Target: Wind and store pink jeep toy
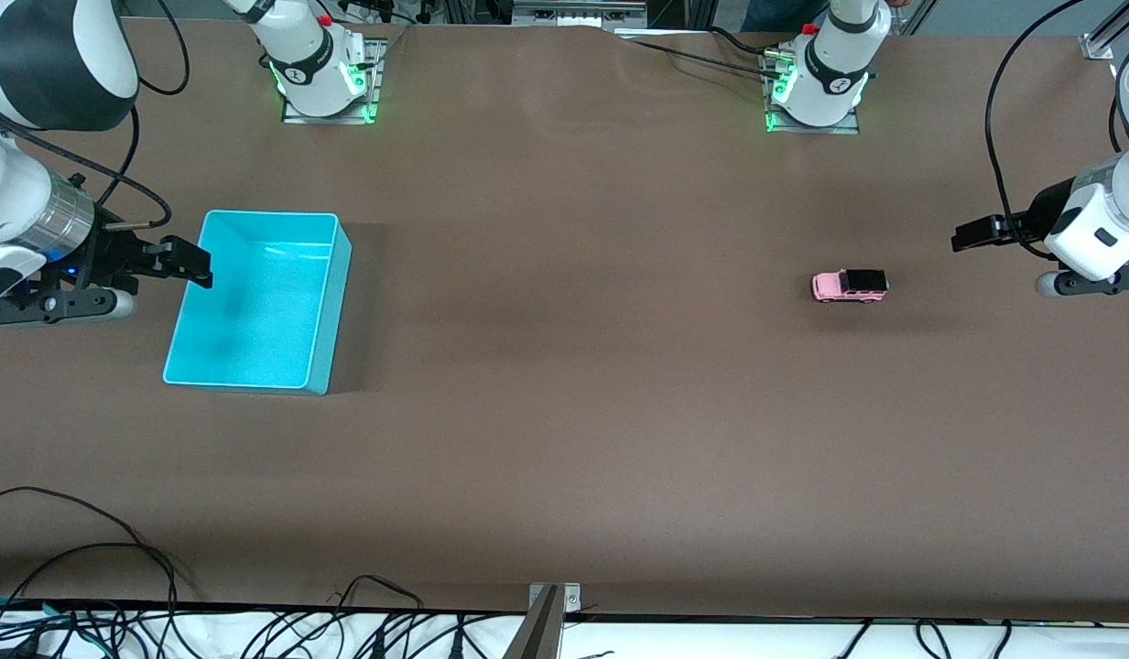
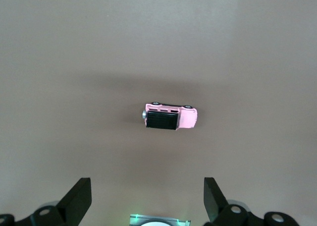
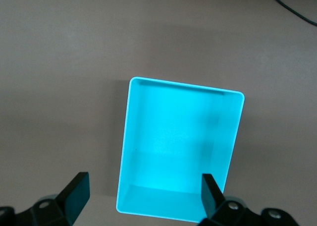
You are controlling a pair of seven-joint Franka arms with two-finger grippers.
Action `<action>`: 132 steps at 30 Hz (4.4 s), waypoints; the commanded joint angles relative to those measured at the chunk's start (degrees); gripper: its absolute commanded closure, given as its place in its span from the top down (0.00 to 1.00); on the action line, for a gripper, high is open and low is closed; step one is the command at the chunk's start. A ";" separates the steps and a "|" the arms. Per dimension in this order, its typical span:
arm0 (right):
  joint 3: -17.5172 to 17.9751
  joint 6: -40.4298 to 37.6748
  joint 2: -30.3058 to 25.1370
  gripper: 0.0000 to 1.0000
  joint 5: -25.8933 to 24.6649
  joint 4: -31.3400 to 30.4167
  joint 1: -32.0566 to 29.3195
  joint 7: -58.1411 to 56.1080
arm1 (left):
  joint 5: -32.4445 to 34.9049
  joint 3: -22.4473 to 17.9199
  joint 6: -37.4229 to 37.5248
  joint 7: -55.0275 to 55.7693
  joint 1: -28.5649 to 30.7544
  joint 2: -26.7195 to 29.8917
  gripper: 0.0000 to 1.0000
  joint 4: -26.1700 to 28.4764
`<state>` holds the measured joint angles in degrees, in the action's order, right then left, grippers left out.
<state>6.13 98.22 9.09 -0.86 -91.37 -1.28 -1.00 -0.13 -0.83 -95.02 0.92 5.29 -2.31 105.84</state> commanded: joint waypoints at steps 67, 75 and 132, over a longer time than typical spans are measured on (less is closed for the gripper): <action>-0.06 0.13 -0.21 1.00 -0.11 0.05 -0.30 -0.15 | 7.07 0.30 -51.31 -72.91 -1.87 -6.30 1.00 33.38; -0.06 0.13 -0.21 1.00 -0.11 0.05 -0.30 -0.15 | 6.63 0.30 -55.63 -72.91 -1.78 -9.55 1.00 33.55; -0.06 0.13 -0.21 1.00 -0.02 0.05 -0.30 -0.15 | -0.94 0.30 -52.11 -83.63 -3.18 -11.49 0.00 35.22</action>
<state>5.99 98.23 9.13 -0.86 -91.37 -1.38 -1.00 -2.72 -0.16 -146.98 -80.52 3.11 -13.60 141.95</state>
